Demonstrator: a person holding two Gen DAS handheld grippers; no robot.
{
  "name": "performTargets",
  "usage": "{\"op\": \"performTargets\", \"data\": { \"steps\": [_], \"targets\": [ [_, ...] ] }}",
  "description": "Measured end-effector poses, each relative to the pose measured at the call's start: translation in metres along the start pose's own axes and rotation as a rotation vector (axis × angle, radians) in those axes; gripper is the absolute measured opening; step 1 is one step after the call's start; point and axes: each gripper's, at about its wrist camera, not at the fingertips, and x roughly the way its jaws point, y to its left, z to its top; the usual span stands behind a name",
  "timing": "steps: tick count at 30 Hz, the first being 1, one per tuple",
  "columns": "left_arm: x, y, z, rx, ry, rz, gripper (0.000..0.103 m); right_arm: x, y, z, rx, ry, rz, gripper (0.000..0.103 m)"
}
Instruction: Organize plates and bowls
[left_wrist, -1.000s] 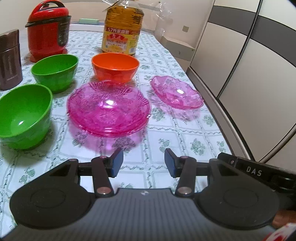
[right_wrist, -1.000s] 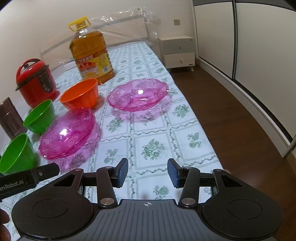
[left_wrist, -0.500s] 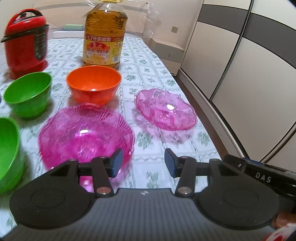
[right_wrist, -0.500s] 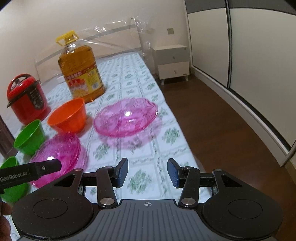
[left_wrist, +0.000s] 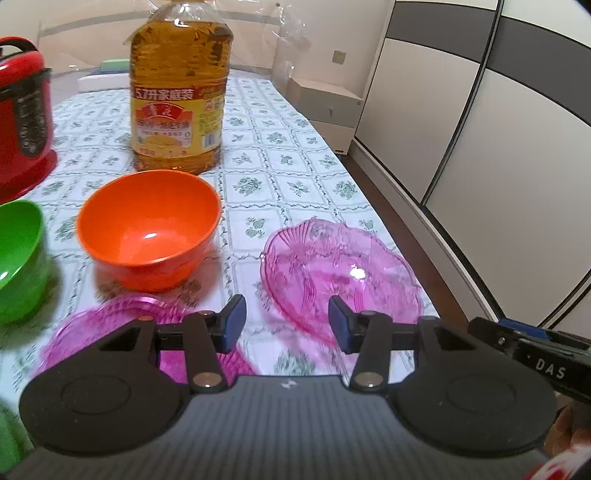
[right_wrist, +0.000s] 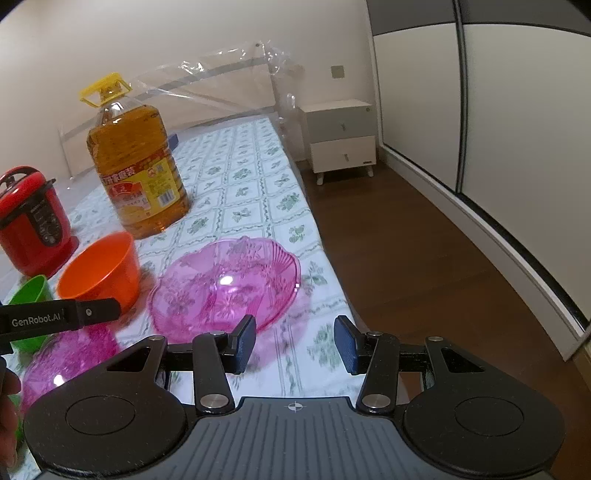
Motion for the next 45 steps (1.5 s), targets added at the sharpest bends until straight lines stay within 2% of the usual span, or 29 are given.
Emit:
{"op": "performTargets", "data": {
  "steps": [5,11,20,21,23,24,25,30,38,45],
  "targets": [
    [0.026,0.001,0.009,0.011,0.011,-0.012,0.044,0.029,-0.003,0.014,-0.005,0.006,0.02,0.047],
    [0.057,0.0,0.013,0.039,0.056,0.021,0.043,0.063,-0.005,0.025,-0.029,0.028,0.038,0.047],
    [0.081,0.001,0.01,0.069,0.099,0.048,0.026,0.108,-0.011,0.027,-0.026,0.095,0.037,0.047],
    [0.082,0.001,0.009,0.072,0.099,0.047,0.023,0.112,-0.012,0.026,-0.026,0.104,0.042,0.045],
    [0.084,0.001,0.009,0.076,0.103,0.049,0.022,0.119,-0.012,0.025,-0.025,0.119,0.051,0.036],
    [0.084,0.0,0.009,0.076,0.105,0.049,0.02,0.121,-0.013,0.024,-0.017,0.125,0.056,0.028],
    [0.085,0.0,0.01,0.076,0.106,0.05,0.019,0.122,-0.014,0.024,-0.008,0.129,0.06,0.023],
    [0.085,0.003,0.012,0.068,0.111,0.051,0.014,0.123,-0.014,0.024,0.006,0.125,0.044,0.012],
    [0.065,-0.001,0.008,0.053,0.096,0.027,0.014,0.104,-0.017,0.026,0.028,0.117,0.041,0.011],
    [0.015,-0.009,0.008,0.022,0.038,0.002,0.014,0.056,-0.011,0.026,0.015,0.073,0.038,0.011]
  ]
}}
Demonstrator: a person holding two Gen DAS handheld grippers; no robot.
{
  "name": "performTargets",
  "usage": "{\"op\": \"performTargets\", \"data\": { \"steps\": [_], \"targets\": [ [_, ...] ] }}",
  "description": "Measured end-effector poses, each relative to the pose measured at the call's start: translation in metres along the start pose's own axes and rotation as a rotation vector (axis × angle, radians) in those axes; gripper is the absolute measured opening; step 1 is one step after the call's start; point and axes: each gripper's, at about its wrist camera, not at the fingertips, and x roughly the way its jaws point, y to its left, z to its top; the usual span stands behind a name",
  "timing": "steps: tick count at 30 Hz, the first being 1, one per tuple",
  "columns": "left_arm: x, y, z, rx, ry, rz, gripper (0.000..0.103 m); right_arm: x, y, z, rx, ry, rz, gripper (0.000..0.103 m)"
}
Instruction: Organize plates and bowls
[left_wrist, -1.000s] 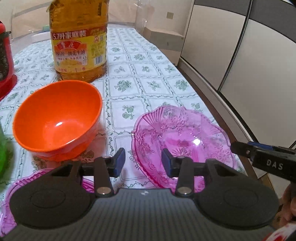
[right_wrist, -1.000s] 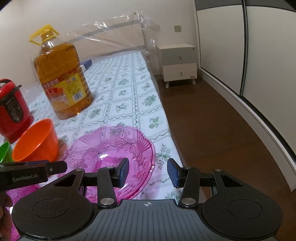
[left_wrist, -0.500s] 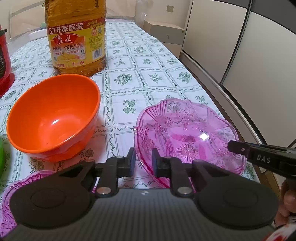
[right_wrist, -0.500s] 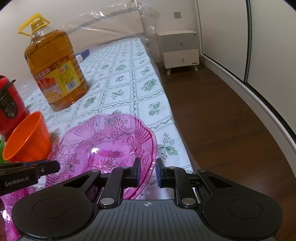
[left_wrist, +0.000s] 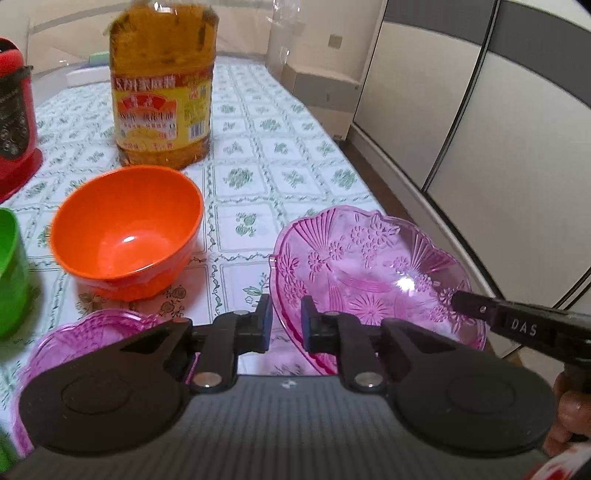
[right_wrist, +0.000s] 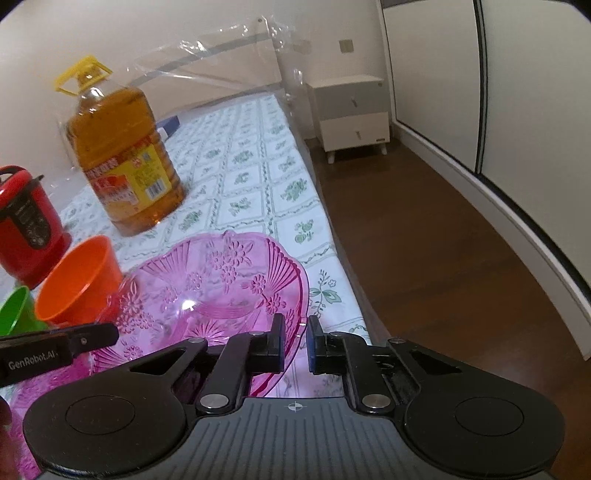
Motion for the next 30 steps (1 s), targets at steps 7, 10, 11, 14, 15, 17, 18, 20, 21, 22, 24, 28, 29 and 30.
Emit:
{"op": "performTargets", "data": {
  "steps": [7,10,11,14,15,17,18,20,21,22,24,28,29,30],
  "targets": [
    [-0.059,-0.003,-0.018,-0.032,-0.06,-0.017,0.014,-0.061,0.016,-0.018,-0.023,-0.045,0.006,0.012],
    [-0.083,-0.002,-0.031,-0.043,-0.077,-0.023,0.014,-0.087,0.021,-0.03,-0.014,-0.064,0.026,0.012],
    [-0.091,-0.002,-0.036,-0.044,-0.082,-0.025,0.014,-0.096,0.023,-0.034,-0.01,-0.069,0.032,0.012],
    [-0.113,-0.004,-0.049,-0.042,-0.097,-0.023,0.014,-0.118,0.029,-0.049,-0.008,-0.08,0.037,0.012],
    [-0.12,-0.004,-0.054,-0.044,-0.103,-0.024,0.014,-0.125,0.031,-0.053,-0.011,-0.083,0.034,0.012],
    [-0.132,-0.001,-0.062,-0.062,-0.11,-0.031,0.014,-0.137,0.036,-0.062,-0.016,-0.086,0.03,0.012],
    [-0.138,0.001,-0.067,-0.072,-0.113,-0.033,0.014,-0.143,0.038,-0.068,-0.014,-0.086,0.033,0.012],
    [-0.148,0.003,-0.077,-0.078,-0.113,-0.03,0.014,-0.153,0.041,-0.078,-0.017,-0.083,0.042,0.012],
    [-0.152,0.005,-0.082,-0.08,-0.111,-0.028,0.014,-0.156,0.043,-0.083,-0.019,-0.079,0.044,0.012],
    [-0.156,0.007,-0.087,-0.085,-0.108,-0.027,0.014,-0.159,0.044,-0.087,-0.021,-0.077,0.046,0.012],
    [-0.164,0.011,-0.098,-0.097,-0.104,-0.021,0.014,-0.165,0.048,-0.095,-0.026,-0.071,0.051,0.012],
    [-0.177,0.017,-0.113,-0.1,-0.104,0.004,0.014,-0.17,0.057,-0.108,-0.043,-0.057,0.062,0.012],
    [-0.18,0.019,-0.116,-0.102,-0.106,0.009,0.014,-0.171,0.06,-0.111,-0.05,-0.054,0.065,0.012],
    [-0.183,0.021,-0.12,-0.104,-0.109,0.018,0.014,-0.171,0.062,-0.113,-0.056,-0.051,0.07,0.012]
  ]
}}
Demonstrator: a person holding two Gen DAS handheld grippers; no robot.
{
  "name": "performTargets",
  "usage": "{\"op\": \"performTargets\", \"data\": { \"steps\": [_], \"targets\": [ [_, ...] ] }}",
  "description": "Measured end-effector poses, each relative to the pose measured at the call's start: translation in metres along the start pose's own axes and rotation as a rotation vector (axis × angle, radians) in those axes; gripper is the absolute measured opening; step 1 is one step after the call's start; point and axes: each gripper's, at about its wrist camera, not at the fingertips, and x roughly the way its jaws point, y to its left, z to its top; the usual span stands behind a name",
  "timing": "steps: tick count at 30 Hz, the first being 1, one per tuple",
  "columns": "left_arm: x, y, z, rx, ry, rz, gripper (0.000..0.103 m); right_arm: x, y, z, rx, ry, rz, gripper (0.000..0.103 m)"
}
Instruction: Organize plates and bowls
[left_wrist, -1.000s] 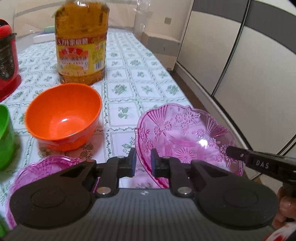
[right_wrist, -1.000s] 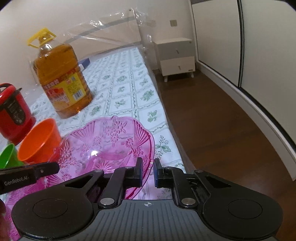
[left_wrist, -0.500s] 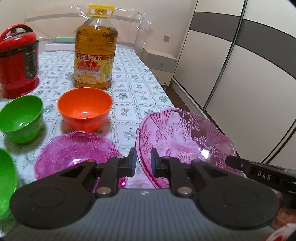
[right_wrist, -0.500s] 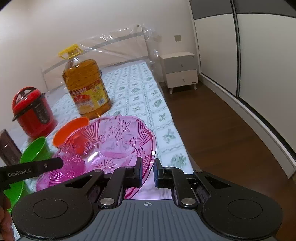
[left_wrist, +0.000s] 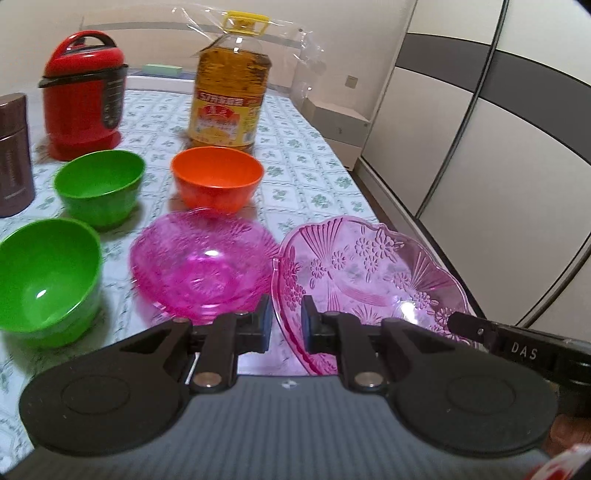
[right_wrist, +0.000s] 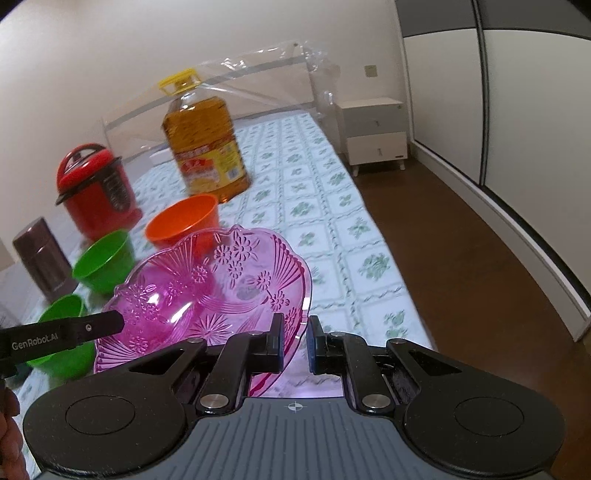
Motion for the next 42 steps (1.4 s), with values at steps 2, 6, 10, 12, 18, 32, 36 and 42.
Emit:
{"op": "performTargets", "data": {
  "steps": [2,6,10,12,18,32,36,42],
  "targets": [
    [-0.008,0.005,-0.006,0.001,-0.007,0.016,0.014,-0.001,0.007,-0.004,-0.014,0.006,0.012,0.012],
    [-0.018,0.016,-0.015,-0.031,-0.007,0.021,0.014,-0.003,0.016,-0.011,-0.047,0.009,0.024,0.012],
    [-0.023,0.027,-0.02,-0.067,0.001,0.027,0.014,-0.002,0.025,-0.016,-0.063,0.016,0.039,0.012],
    [-0.024,0.031,-0.02,-0.077,0.004,0.031,0.014,-0.001,0.029,-0.018,-0.068,0.02,0.047,0.012],
    [-0.028,0.039,-0.022,-0.098,0.001,0.037,0.014,0.002,0.036,-0.021,-0.084,0.033,0.057,0.012],
    [-0.032,0.049,-0.021,-0.121,-0.005,0.047,0.014,0.011,0.045,-0.02,-0.105,0.038,0.069,0.012],
    [-0.031,0.053,-0.019,-0.129,-0.006,0.056,0.014,0.016,0.049,-0.017,-0.116,0.041,0.076,0.012],
    [-0.022,0.063,-0.012,-0.144,-0.003,0.081,0.014,0.034,0.058,-0.009,-0.147,0.043,0.089,0.012]
  ]
}}
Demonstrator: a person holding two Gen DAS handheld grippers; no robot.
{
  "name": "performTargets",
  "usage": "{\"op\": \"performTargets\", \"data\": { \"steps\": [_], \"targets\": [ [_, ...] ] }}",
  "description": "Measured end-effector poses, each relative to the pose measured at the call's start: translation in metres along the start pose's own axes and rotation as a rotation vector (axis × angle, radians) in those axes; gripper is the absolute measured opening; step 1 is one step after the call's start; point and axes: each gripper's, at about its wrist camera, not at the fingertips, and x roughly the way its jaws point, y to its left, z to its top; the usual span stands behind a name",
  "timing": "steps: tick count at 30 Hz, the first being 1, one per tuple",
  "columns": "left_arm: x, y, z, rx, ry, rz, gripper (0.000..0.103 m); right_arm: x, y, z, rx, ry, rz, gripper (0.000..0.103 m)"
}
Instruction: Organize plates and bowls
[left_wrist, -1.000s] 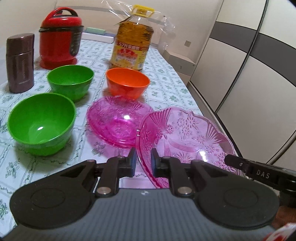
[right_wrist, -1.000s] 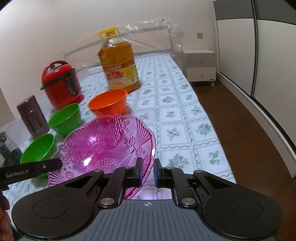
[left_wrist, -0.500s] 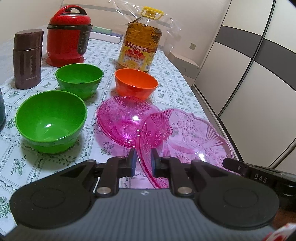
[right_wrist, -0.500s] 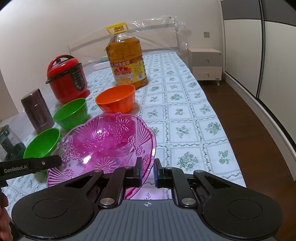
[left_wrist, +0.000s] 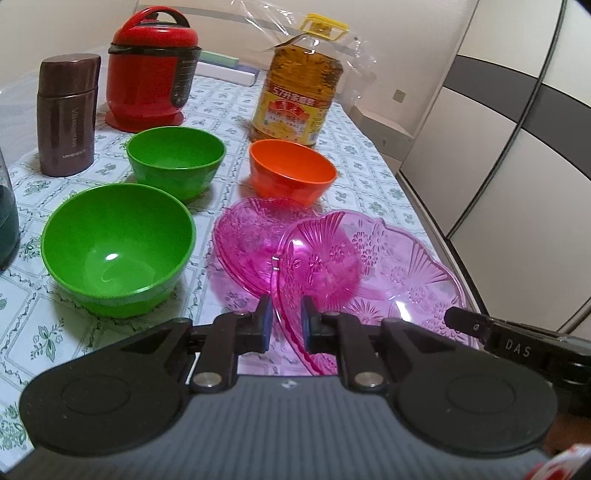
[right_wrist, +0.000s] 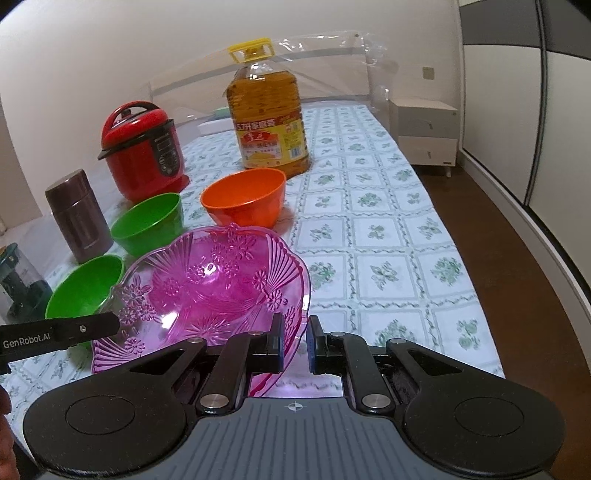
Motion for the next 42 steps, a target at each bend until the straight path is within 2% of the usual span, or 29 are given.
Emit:
{"op": "performTargets", "data": {
  "steps": [12,20,29,34,42],
  "targets": [
    [0.044,0.014,0.037,-0.04,-0.015,0.052,0.014,0.054,0.007,0.039,-0.06,-0.006,0.022,0.012],
    [0.074,0.021,0.049,-0.05,-0.005,0.092,0.014,0.097,0.006,0.057,-0.068,0.014,0.037,0.012],
    [0.095,0.025,0.049,-0.036,0.01,0.126,0.014,0.13,0.003,0.057,-0.087,0.047,0.041,0.012],
    [0.1,0.021,0.045,0.004,0.011,0.156,0.014,0.138,0.002,0.054,-0.09,0.056,0.048,0.012],
    [0.105,0.023,0.043,0.012,0.018,0.175,0.014,0.147,0.002,0.051,-0.092,0.064,0.059,0.012]
  ]
}}
